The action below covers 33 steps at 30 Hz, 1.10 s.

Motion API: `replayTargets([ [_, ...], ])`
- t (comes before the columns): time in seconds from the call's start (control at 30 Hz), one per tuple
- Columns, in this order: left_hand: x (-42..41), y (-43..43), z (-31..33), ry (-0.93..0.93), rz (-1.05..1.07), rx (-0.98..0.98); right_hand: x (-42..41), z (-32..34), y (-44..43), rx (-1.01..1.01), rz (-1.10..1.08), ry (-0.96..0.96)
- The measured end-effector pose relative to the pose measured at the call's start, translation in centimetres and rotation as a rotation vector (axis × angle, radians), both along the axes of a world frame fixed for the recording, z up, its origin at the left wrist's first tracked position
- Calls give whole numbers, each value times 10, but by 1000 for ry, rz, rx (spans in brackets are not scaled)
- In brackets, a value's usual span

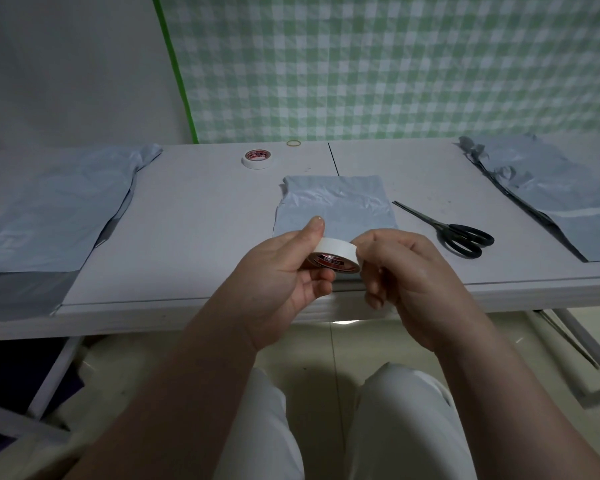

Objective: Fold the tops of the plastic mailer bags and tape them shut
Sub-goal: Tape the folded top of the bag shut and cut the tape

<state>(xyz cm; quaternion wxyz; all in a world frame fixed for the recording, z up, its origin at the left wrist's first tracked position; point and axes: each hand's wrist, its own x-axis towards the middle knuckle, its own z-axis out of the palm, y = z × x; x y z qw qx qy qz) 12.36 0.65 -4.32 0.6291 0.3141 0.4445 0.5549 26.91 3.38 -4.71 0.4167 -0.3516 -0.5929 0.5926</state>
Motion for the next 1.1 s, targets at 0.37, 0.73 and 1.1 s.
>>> replayTargets([
  [0.37, 2, 2, -1, -48, 4, -77, 15, -6, 3, 68, 123, -44],
  [0.73, 5, -3, -9, 1409, 434, 774, 4, -4, 0, 442, -216, -454],
  [1.1, 3, -4, -4, 1530, 432, 802, 6, -4, 1, 750, -276, -605],
])
